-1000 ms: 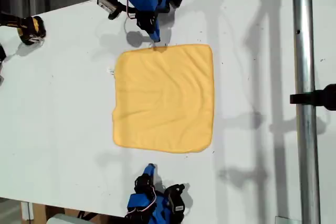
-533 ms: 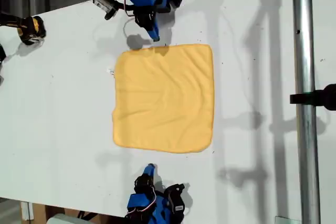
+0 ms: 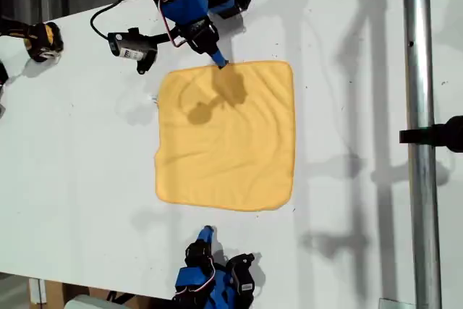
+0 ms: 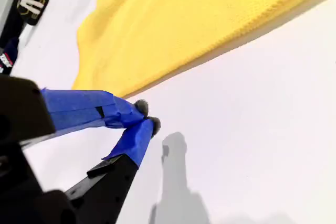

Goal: Grasp corners of a towel and fold twice.

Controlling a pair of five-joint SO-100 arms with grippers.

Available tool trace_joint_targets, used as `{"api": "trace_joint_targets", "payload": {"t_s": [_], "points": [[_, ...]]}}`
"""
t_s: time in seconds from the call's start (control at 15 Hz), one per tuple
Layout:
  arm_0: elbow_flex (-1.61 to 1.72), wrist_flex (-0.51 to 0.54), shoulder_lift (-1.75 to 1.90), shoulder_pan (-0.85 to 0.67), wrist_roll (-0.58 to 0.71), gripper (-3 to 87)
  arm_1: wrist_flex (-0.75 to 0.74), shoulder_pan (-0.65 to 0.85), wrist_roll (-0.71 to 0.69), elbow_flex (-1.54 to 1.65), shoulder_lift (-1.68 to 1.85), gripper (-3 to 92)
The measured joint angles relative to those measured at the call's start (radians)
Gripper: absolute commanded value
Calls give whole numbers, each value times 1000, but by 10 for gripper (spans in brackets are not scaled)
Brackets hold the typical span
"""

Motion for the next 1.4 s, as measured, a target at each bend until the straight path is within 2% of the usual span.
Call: {"api": "trace_joint_targets", "payload": {"t_s": [0.33,0.4,0.6,0.73,1.07,1.4], "points": [[0,0,0,0,0,-7,21,-215,-26,-114,-190,-2],[0,0,0,0,0,-7,15,-241,-44,-114,-201,25],[0,0,0,0,0,-7,5,-295,-83,-123,-210,262],[0,0,0,0,0,-7,15,-301,-86,-166,-244,335],[0,0,0,0,0,-7,130,-267,-77,-268,-442,372],[0,0,0,0,0,-7,32,-256,81,-86,-520,355]]}}
